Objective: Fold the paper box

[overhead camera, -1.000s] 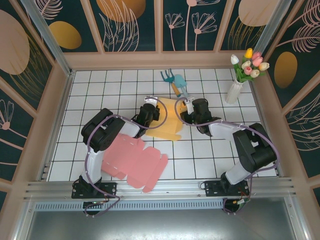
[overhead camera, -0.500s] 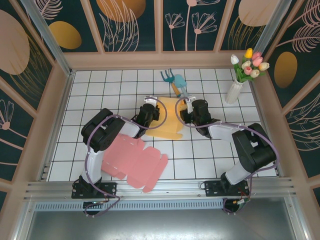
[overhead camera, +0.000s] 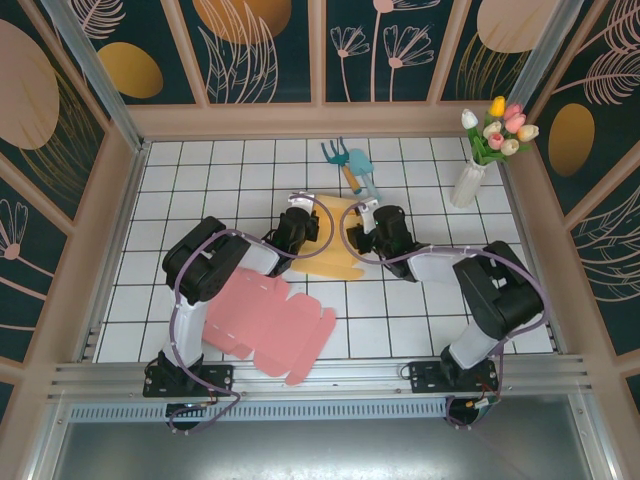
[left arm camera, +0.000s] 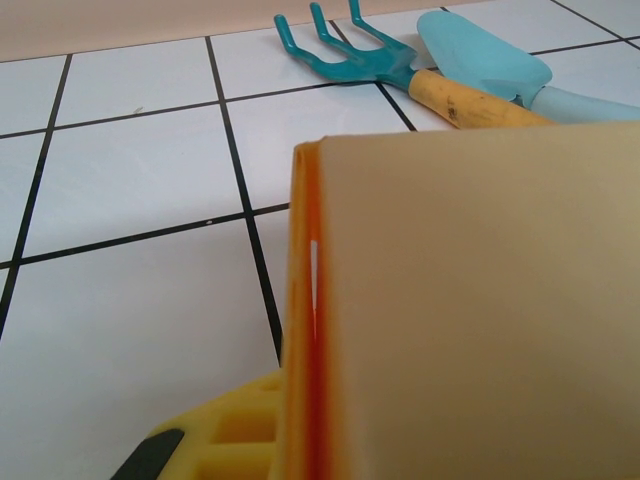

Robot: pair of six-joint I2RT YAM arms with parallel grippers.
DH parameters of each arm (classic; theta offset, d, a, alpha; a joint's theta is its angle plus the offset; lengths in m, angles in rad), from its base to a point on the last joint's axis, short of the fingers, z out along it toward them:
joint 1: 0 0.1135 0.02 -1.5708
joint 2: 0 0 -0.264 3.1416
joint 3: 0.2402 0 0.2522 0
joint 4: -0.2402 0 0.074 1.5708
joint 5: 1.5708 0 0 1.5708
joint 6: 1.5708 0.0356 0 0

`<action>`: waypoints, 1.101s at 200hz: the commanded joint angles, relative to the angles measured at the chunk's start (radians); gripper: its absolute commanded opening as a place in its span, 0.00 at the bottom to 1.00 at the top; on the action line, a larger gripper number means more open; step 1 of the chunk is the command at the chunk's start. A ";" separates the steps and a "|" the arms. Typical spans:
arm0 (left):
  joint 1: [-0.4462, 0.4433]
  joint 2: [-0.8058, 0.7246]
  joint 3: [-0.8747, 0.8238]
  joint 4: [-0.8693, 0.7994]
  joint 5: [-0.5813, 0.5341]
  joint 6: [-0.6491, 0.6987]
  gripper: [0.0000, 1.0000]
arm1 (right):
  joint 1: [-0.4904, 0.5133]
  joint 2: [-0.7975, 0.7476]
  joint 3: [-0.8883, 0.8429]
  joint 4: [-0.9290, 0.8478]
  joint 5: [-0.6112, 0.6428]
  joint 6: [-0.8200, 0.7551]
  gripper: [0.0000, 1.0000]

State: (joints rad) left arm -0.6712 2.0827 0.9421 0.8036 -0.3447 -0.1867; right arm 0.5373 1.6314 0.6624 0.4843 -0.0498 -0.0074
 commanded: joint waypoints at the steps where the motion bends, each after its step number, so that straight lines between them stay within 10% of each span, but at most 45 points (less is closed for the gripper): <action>1: -0.013 0.005 -0.020 -0.003 0.050 0.012 0.00 | 0.004 0.037 0.016 0.097 0.060 0.051 0.31; 137: -0.013 -0.004 -0.046 0.032 0.055 0.018 0.00 | -0.014 0.100 0.054 0.089 0.251 0.130 0.42; 220: -0.013 0.002 -0.033 0.015 0.044 0.012 0.00 | 0.023 -0.051 -0.010 0.075 0.039 0.112 0.44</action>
State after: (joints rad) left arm -0.6674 2.0827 0.9192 0.8349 -0.3775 -0.1875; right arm 0.5407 1.6695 0.6678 0.5598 0.0505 0.1036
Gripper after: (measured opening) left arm 0.108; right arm 0.433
